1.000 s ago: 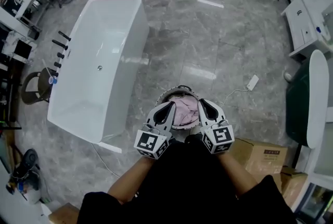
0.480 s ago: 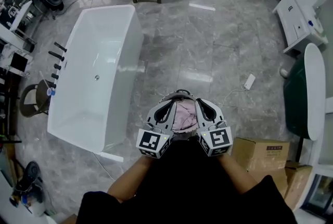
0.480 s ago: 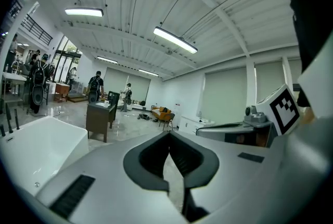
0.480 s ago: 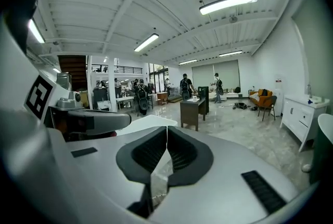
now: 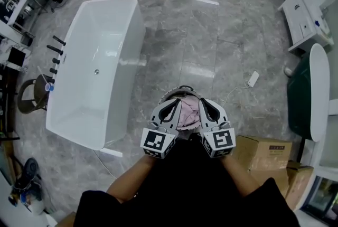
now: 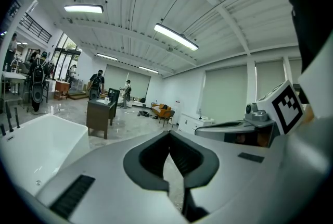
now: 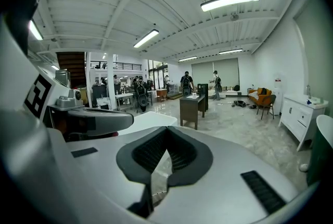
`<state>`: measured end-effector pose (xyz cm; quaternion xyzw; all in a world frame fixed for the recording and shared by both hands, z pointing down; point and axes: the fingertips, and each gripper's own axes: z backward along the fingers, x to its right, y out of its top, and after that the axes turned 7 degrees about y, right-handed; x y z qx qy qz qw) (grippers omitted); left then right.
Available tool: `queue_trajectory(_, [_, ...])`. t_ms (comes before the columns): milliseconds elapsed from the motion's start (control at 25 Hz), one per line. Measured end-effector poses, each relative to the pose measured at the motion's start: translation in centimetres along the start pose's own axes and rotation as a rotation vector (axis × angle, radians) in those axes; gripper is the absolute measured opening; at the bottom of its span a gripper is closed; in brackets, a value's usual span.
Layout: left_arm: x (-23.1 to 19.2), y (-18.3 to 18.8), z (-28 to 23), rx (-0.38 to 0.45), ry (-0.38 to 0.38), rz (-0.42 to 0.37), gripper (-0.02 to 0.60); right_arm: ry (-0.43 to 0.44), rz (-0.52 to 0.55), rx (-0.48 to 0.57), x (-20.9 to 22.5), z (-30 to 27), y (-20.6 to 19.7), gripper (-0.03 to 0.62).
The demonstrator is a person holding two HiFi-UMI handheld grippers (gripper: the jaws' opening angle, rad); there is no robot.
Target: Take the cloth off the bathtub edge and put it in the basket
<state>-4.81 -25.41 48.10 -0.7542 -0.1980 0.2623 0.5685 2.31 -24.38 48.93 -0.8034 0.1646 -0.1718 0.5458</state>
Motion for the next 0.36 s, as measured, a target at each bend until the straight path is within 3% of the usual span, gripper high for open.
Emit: queue_trajectory(360, [-1.2, -0.2, -0.8, -0.012, 0.004, 0.009, 0.015, 0.003, -0.006, -0.015, 0.2, -1.5, -0.2, 0.031])
